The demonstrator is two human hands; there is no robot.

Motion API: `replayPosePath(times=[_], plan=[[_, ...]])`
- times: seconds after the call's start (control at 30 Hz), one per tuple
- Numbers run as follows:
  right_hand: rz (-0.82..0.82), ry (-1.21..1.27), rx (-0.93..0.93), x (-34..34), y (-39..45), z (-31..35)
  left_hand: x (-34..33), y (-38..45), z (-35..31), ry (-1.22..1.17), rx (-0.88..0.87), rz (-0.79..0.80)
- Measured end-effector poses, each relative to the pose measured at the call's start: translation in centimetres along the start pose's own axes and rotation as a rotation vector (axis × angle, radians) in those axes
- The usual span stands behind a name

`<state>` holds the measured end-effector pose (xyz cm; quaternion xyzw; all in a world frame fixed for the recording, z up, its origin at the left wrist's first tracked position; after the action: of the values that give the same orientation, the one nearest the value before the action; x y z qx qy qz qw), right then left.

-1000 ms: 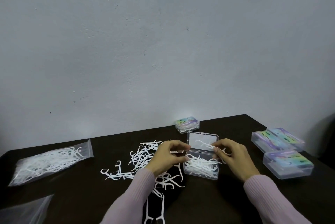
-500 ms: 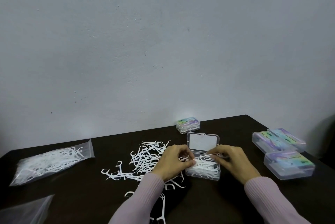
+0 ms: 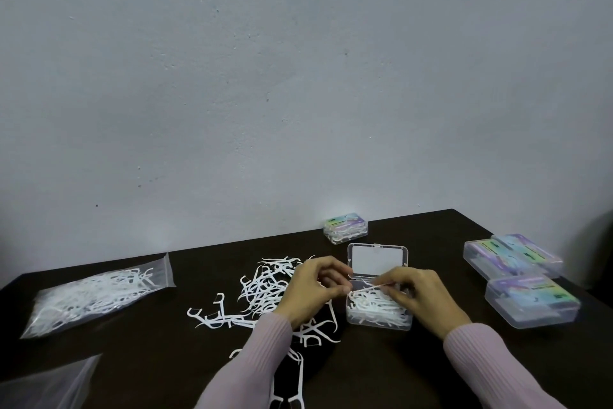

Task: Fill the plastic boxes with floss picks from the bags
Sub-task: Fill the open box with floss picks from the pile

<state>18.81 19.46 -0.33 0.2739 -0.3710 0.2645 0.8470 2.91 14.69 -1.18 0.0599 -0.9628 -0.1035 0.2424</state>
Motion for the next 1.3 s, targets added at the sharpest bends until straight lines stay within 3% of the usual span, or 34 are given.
replayPosePath(times=[0.17, 0.33, 0.5, 0.73, 1.0, 1.3], plan=[[-0.032, -0.012, -0.003, 0.7, -0.2, -0.3, 0.4, -0.2, -0.4, 0.150, -0.024, -0.081], [-0.069, -0.138, -0.007, 1.8, -0.7, -0.7, -1.3, -0.3, -1.3, 0.482, -0.099, -0.019], [0.072, -0.290, -0.054, 0.9, -0.8, -1.0, -2.3, -0.4, -1.1, 0.694, -0.107, 0.049], [0.179, -0.245, -0.052, 0.1, -0.8, -0.8, -2.1, -0.5, -0.9, 0.651, -0.091, 0.013], [0.034, -0.155, -0.068, 1.0, -0.5, -1.4, -2.0, -0.5, -1.6, 0.533, -0.147, -0.027], [0.031, -0.051, -0.015, 1.3, -0.5, -1.1, -2.2, -0.5, -1.0, 0.434, -0.111, 0.004]])
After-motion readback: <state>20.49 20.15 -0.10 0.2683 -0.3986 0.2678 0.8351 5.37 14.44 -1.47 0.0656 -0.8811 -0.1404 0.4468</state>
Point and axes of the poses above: each hand's wrist, its own y-axis towards the middle knuckle, its own x-axis out of the back of the hand, z = x × y, the point moved 7 cm from there along y, towards the middle knuckle, and after that the axes turned 3 degrees about z, right-handed, at the moved point
